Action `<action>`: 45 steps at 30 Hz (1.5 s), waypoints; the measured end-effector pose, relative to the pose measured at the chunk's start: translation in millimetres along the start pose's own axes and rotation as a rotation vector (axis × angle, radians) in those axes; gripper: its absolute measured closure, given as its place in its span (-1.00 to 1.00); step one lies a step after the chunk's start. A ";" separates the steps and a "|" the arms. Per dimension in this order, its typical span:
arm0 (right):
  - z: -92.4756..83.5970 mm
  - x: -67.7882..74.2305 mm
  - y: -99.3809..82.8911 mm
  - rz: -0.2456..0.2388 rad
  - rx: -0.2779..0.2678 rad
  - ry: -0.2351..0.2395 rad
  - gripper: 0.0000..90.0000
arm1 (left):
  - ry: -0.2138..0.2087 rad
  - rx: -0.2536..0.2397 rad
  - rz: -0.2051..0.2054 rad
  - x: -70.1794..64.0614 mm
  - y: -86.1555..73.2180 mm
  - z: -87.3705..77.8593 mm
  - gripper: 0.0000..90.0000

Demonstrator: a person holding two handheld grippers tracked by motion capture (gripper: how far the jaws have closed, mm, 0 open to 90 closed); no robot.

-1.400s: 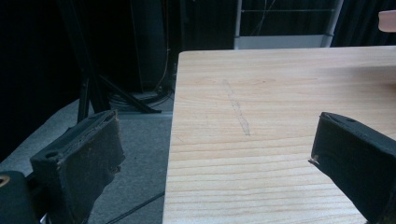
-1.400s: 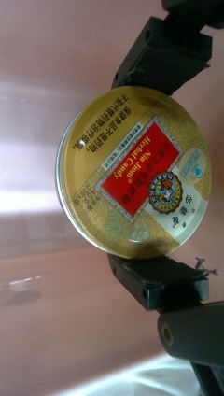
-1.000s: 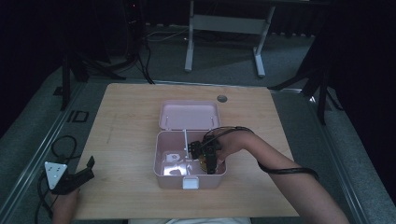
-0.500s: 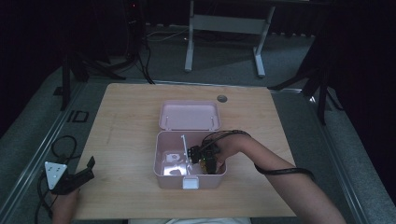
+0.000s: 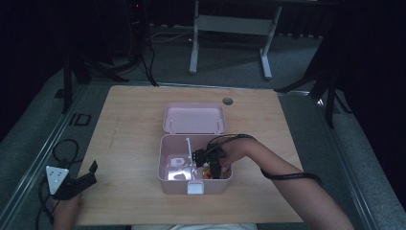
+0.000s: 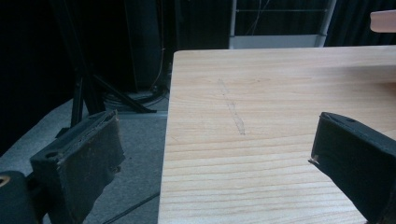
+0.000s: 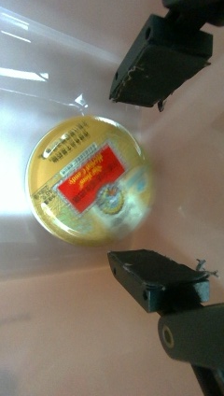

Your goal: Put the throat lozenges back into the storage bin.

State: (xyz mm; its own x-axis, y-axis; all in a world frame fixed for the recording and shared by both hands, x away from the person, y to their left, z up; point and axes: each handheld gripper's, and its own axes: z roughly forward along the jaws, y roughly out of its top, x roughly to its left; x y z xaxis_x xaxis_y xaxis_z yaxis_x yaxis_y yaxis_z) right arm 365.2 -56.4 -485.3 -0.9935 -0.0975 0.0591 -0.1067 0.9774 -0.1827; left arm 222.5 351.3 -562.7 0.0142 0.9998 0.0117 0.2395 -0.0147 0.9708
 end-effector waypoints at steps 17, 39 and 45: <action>-61.6 4.4 -27.9 0.009 -0.182 -0.079 -0.71 | 0.001 0.001 0.001 -0.1 0.0 0.1 -0.94; -101.0 9.2 -107.8 0.132 -0.350 -0.138 -0.71 | 0.004 0.001 0.000 -0.1 0.0 0.0 -0.94; -89.0 5.7 -129.8 0.181 -0.374 -0.121 -0.71 | 0.004 0.000 0.002 -0.2 0.0 0.1 -0.94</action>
State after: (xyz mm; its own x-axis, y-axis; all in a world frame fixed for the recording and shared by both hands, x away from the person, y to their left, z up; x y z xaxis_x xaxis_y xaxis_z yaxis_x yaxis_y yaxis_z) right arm 377.0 -167.1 -373.9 -0.9947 0.0824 -0.0606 0.0696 0.9793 0.1899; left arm 222.5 351.0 -562.7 0.0109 0.9998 0.0147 0.2394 -0.0169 0.9708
